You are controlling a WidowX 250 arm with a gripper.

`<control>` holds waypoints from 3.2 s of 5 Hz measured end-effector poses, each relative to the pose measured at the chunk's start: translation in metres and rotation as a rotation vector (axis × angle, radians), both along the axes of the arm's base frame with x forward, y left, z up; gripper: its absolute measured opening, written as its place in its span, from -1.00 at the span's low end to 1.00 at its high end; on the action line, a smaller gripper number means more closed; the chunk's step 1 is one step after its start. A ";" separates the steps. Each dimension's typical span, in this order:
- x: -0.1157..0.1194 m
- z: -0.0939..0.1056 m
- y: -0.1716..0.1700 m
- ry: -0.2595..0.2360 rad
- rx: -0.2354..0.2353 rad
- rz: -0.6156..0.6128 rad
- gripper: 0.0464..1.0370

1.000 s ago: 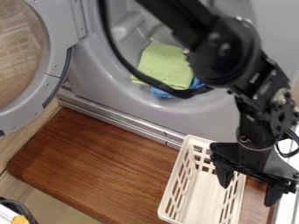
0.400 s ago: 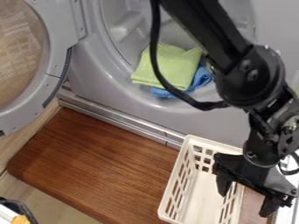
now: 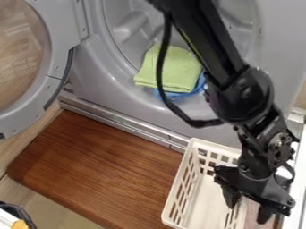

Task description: Move the white basket to the middle of the table

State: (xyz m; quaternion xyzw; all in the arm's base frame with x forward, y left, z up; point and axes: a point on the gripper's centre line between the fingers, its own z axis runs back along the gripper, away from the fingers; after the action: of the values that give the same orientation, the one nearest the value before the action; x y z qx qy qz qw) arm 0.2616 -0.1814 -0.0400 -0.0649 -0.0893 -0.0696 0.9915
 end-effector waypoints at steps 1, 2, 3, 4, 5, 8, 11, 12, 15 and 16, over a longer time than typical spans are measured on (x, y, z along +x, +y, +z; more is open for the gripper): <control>0.003 -0.004 -0.002 0.005 -0.008 -0.014 -0.32; 0.002 -0.004 -0.003 0.010 -0.020 -0.005 -0.56; 0.001 -0.004 -0.002 0.012 -0.032 -0.002 -0.60; 0.001 -0.002 0.000 0.009 -0.012 -0.030 -0.62; -0.001 0.008 0.000 0.013 0.017 -0.045 -0.75; -0.008 0.069 0.012 -0.019 0.050 -0.047 -0.90; -0.028 0.103 0.092 -0.022 0.091 0.057 -0.90; -0.040 0.098 0.128 0.005 0.108 0.092 -0.90; -0.037 0.067 0.192 0.072 0.150 0.079 -0.90; -0.021 0.052 0.195 0.095 0.168 0.032 -0.90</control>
State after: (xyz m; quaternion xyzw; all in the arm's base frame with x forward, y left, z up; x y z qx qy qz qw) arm 0.2403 0.0131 0.0120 0.0170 -0.0371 -0.0578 0.9975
